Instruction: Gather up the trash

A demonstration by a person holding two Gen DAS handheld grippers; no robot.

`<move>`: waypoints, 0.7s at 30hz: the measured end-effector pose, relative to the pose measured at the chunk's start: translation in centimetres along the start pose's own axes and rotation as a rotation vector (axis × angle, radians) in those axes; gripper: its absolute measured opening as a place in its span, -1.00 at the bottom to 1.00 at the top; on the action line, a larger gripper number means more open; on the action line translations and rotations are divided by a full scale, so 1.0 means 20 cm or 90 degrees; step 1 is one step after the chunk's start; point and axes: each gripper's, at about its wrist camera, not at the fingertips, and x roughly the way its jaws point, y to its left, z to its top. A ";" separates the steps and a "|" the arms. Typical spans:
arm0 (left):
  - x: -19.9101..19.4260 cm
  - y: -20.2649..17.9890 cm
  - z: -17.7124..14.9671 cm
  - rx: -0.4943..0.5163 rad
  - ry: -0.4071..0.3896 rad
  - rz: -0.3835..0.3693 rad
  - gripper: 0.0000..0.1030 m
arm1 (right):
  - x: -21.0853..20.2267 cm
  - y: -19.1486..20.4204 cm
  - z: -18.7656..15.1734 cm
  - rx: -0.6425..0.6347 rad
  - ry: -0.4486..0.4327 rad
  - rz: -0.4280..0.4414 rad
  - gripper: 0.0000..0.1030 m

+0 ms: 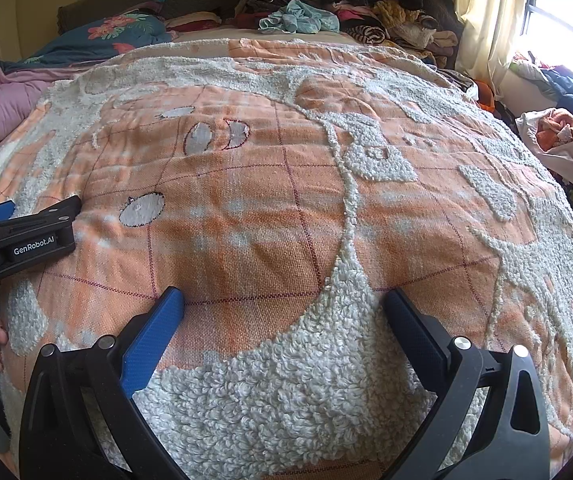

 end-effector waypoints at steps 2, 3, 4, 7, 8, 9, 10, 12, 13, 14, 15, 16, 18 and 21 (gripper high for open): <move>0.00 0.00 0.00 0.001 0.000 0.001 0.81 | -0.02 -0.04 -0.01 0.001 0.000 0.000 0.90; 0.00 0.00 0.00 0.000 0.000 0.000 0.81 | -0.02 -0.04 -0.01 0.001 0.000 0.000 0.90; 0.00 0.00 0.00 0.000 0.000 -0.001 0.81 | -0.01 -0.03 -0.01 0.001 0.000 0.001 0.90; 0.00 0.01 0.00 -0.006 0.001 -0.009 0.81 | 0.00 -0.01 -0.01 0.001 -0.001 0.001 0.90; 0.00 0.01 0.00 -0.008 0.002 -0.012 0.81 | 0.01 -0.01 -0.01 0.001 -0.001 0.001 0.90; 0.00 0.01 0.00 -0.009 0.002 -0.013 0.81 | -0.01 -0.02 -0.01 0.002 -0.001 0.001 0.90; 0.00 0.02 0.00 -0.009 0.002 -0.013 0.81 | 0.01 0.01 0.01 0.001 -0.001 0.000 0.90; 0.00 0.02 0.00 -0.010 0.002 -0.014 0.81 | 0.01 0.01 0.01 0.002 -0.001 0.001 0.90; 0.00 0.02 0.00 -0.012 0.002 -0.017 0.81 | 0.02 0.03 0.03 0.002 -0.001 0.001 0.90; 0.00 0.03 0.00 -0.014 0.002 -0.021 0.81 | 0.01 -0.01 0.00 0.002 -0.002 0.001 0.90; 0.00 0.03 0.01 -0.017 0.003 -0.024 0.81 | 0.02 -0.01 0.00 0.002 -0.002 0.001 0.90; 0.00 0.03 0.01 -0.017 0.003 -0.024 0.81 | 0.04 0.02 0.03 0.002 -0.002 0.001 0.90; 0.00 0.03 0.00 -0.013 0.000 -0.018 0.81 | 0.04 0.04 0.04 0.003 -0.002 0.003 0.90; 0.00 0.02 0.01 -0.010 -0.001 -0.014 0.81 | -0.06 -0.08 -0.07 0.003 -0.003 0.002 0.90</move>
